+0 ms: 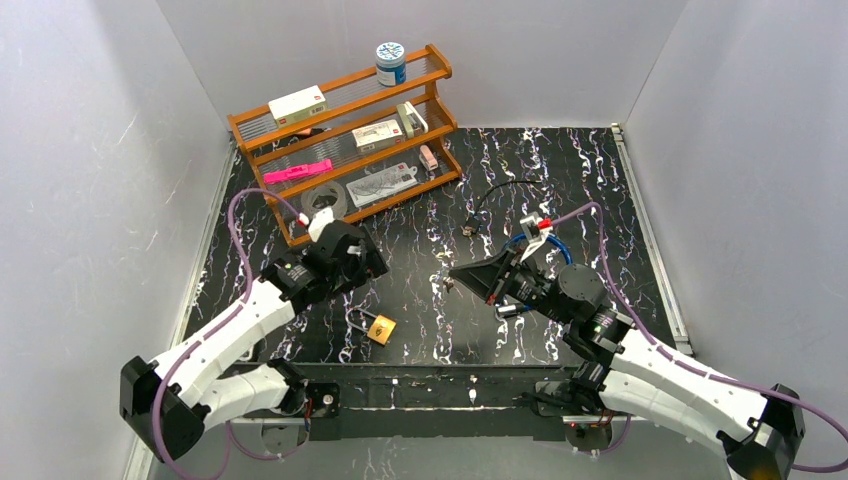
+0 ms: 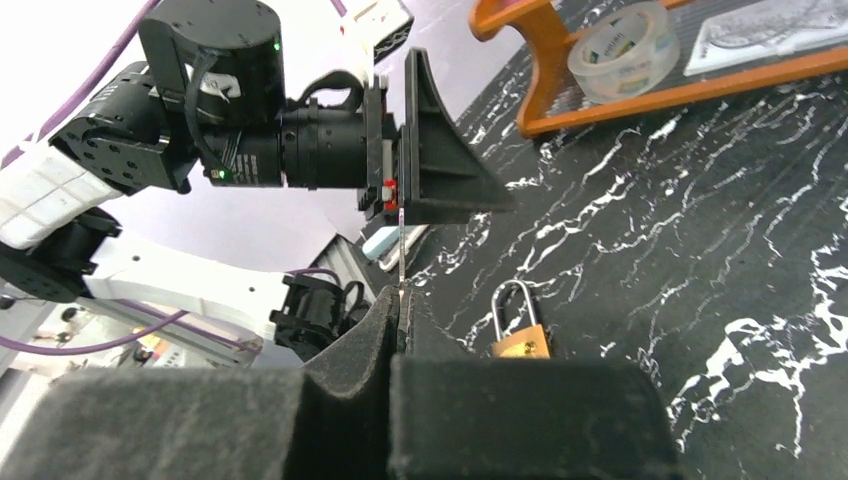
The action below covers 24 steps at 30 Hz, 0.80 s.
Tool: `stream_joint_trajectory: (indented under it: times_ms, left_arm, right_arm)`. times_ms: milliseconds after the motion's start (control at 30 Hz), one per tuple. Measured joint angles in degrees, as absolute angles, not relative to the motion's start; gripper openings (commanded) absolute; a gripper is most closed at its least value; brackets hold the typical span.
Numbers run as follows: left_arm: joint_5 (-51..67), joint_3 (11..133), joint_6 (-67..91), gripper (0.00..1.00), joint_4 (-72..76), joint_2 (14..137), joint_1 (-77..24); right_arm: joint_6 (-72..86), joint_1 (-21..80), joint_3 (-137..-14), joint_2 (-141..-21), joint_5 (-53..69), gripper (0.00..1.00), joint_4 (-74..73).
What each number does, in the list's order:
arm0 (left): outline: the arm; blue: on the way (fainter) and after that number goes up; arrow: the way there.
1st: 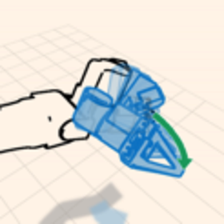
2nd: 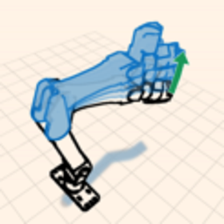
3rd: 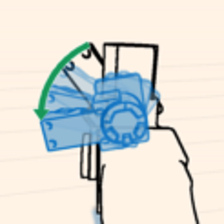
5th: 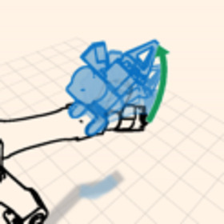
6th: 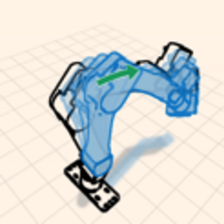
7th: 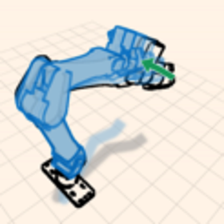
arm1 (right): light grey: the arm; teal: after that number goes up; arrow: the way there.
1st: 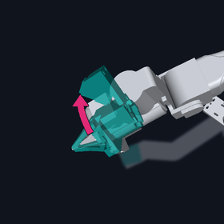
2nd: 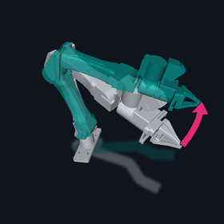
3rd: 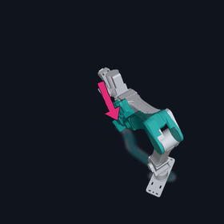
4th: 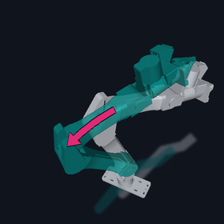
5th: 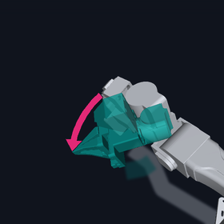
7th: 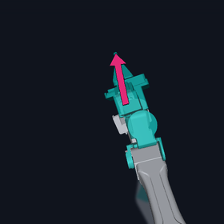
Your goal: Unlock with the key
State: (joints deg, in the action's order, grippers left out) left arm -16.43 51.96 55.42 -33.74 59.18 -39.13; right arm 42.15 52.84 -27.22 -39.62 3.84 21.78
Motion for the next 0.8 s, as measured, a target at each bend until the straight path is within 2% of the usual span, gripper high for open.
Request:
stream_joint_trajectory:
  times_ms: [333, 533, 800]
  left_arm:
    - [-15.79, 46.17, 65.43, 0.97, -40.45, 65.45, -39.13]
    - [-11.66, 44.1, 69.41, 0.98, -40.36, 72.6, -39.64]
    - [-8.12, 41.74, 72.73, 0.98, -36.45, 76.25, -41.87]
  right_arm:
    - [40.49, 52.84, -27.07, -38.74, 1.76, 0.01, 14.44]
    - [41.21, 52.84, -22.96, -34.94, -0.75, 0.01, 13.13]
    - [41.85, 52.84, -22.61, -35.29, -2.17, 0.01, 9.8]
